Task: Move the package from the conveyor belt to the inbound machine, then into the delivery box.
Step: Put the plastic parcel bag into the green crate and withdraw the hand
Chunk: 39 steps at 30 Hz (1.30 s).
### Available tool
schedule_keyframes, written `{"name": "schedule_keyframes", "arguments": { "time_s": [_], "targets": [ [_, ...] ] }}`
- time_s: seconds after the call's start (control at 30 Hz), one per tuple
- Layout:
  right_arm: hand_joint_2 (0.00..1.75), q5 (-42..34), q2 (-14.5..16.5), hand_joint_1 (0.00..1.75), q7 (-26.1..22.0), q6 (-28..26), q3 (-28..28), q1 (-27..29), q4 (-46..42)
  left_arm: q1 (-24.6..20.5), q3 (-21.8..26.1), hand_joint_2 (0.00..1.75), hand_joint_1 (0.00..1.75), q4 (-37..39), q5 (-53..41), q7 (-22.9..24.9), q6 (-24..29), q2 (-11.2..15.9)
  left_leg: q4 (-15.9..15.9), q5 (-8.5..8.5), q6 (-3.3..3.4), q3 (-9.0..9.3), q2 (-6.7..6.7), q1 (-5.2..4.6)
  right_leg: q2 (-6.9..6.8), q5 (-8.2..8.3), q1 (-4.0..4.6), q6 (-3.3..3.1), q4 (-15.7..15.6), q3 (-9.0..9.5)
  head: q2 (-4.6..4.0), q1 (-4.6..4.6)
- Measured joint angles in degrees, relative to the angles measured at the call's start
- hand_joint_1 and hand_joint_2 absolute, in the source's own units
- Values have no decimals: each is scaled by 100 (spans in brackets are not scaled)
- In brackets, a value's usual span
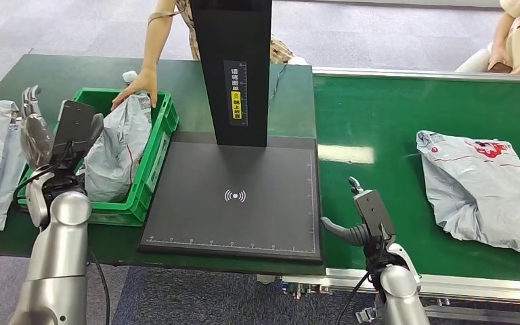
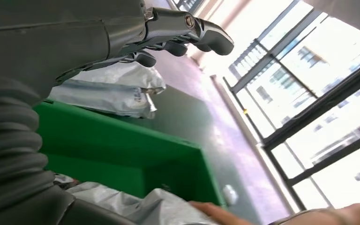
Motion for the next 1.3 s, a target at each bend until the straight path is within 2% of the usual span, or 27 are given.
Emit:
{"name": "schedule_keyframes", "arguments": {
  "time_s": [0.1,0.17,0.23,0.33,0.47,0.53,0.6,0.73,0.9,1.3],
  "targets": [
    [175,-28,-27,0,-12,-5,-16,32,-54,242,-83,0,0,-581,838,-483,-114,-35,0,0,0,0,0,0,0,0,1,0,0,0,0,-1],
    [175,-70,-45,0,-54,-2,-20,31,-78,389,-172,87,0,-907,1654,-900,-449,-75,0,0,0,0,0,0,0,0,0,0,0,0,0,0],
    [175,-147,-59,0,-186,16,-20,1,-90,527,-276,175,0,-1149,2794,-1346,-1154,-130,0,0,0,-1,-1,0,-1,0,-1,0,0,1,0,1],
    [175,-306,-62,0,-516,85,-18,-112,-90,709,-444,175,0,-1334,4517,-1904,-2487,-222,0,0,1,-3,-1,0,-1,0,-3,1,0,2,0,2],
    [175,-581,-56,0,-1121,156,38,-263,-155,888,-720,175,0,-1124,6053,-2230,-3837,-334,1,-2,6,2,-1,-9,-2,0,-10,3,0,2,0,1],
    [175,-716,-51,0,-1436,193,109,-312,-286,969,-933,175,0,-758,6697,-2311,-4454,-394,2,-2,7,2,-3,-11,-4,-1,-7,3,0,3,0,1],
    [175,-769,-47,0,-1572,230,176,-308,-426,1002,-1087,175,0,-381,6983,-2380,-4769,-467,2,-2,7,2,-3,-11,-3,0,-5,3,0,3,0,0],
    [175,-785,-25,0,-1640,241,263,-238,-644,1012,-1267,175,0,296,7098,-2497,-4850,-605,1,-2,6,0,-1,-11,-2,-1,-5,2,0,2,0,1],
    [175,-738,14,0,-1642,233,284,-179,-758,1035,-1316,175,0,748,7087,-2614,-4677,-727,1,-3,6,-1,-1,-11,-1,-1,-6,2,0,1,0,0],
    [175,-689,96,0,-1628,229,281,-137,-768,1105,-1263,175,0,929,6970,-2696,-4603,-746,0,-2,6,-1,-1,-10,-1,-1,-6,2,0,1,0,0]
  ]
}}
